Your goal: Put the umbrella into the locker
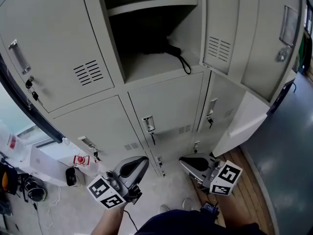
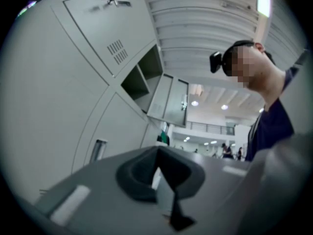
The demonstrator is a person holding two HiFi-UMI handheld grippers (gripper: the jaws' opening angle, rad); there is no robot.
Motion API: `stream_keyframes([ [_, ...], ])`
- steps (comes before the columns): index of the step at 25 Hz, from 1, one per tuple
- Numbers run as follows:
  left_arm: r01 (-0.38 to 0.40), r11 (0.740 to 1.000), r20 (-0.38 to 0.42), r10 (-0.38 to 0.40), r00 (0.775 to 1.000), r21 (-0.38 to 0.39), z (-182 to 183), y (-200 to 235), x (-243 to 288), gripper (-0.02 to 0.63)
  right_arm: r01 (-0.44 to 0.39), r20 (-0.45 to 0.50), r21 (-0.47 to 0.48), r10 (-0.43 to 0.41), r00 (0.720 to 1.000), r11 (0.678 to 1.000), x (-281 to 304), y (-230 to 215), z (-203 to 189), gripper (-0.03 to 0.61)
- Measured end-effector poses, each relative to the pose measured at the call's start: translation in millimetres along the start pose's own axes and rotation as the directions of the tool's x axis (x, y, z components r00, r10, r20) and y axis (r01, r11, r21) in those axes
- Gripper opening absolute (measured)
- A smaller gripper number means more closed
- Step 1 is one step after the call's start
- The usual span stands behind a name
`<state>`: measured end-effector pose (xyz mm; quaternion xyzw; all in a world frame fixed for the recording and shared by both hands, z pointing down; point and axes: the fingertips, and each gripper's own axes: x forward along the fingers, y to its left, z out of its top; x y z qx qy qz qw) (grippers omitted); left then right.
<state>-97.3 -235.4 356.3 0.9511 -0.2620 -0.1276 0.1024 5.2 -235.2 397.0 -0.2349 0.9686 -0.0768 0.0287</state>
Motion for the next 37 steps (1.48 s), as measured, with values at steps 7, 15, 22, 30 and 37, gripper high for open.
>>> stream_keyframes([
  [7, -0.061, 0.998, 0.021, 0.061, 0.998, -0.015, -9, 2, 9, 0.003, -0.043, 0.105, 0.159, 0.026, 0.994, 0.986, -16, -18, 9, 0.006],
  [15, -0.067, 0.998, 0.021, 0.068, 0.997, -0.021, -22, -8, 27, 0.003, -0.086, 0.095, 0.183, 0.070, 0.993, 0.979, -27, -21, 2, 0.006],
  [22, -0.082, 0.996, 0.029, 0.083, 0.996, -0.034, -26, -8, 33, 0.003, -0.111, 0.078, 0.202, 0.097, 0.992, 0.973, -26, -25, -5, 0.006],
  [30, -0.102, 0.994, 0.040, 0.104, 0.994, -0.036, -25, -6, 34, 0.003, -0.127, 0.050, 0.225, 0.119, 0.992, 0.966, -23, -26, -15, 0.006],
  [37, -0.115, 0.993, 0.039, 0.116, 0.992, -0.031, -26, -1, 37, 0.003, -0.128, 0.046, 0.218, 0.121, 0.992, 0.967, -23, -33, -13, 0.006],
])
